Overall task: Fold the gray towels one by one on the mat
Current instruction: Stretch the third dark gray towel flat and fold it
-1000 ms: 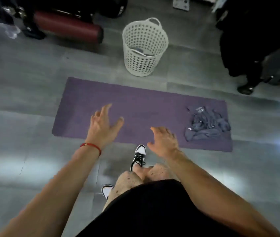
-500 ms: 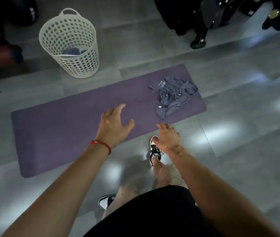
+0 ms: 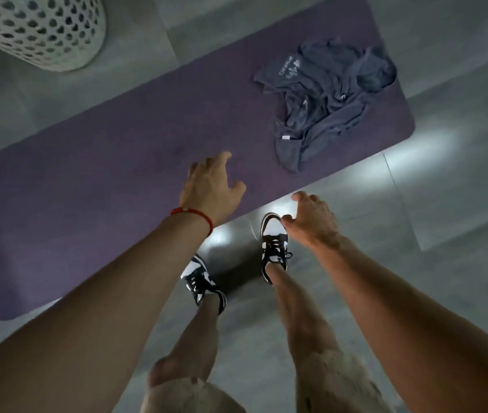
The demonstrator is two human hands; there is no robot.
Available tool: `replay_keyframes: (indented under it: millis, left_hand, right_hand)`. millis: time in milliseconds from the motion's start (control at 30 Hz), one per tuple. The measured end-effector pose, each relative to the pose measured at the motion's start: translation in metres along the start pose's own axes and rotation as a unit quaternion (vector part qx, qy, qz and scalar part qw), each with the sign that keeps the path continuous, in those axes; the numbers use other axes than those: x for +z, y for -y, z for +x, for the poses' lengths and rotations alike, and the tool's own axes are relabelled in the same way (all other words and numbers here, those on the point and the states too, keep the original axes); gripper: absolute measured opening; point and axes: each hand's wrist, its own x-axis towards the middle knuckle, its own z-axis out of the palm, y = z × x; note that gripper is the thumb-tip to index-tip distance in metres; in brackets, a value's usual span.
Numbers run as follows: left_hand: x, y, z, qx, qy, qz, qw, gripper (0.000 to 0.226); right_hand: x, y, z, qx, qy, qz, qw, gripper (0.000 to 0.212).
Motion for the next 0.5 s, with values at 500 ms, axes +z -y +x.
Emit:
replay_keyframes:
  millis: [500]
  left_hand:
    - [0.219, 0.252, 0.263, 0.04, 0.004, 0.159, 0.986, 0.083]
  right_hand:
    - [0.149, -0.028, 0.403, 0.111, -0.136, 0.009, 0.984, 0.089]
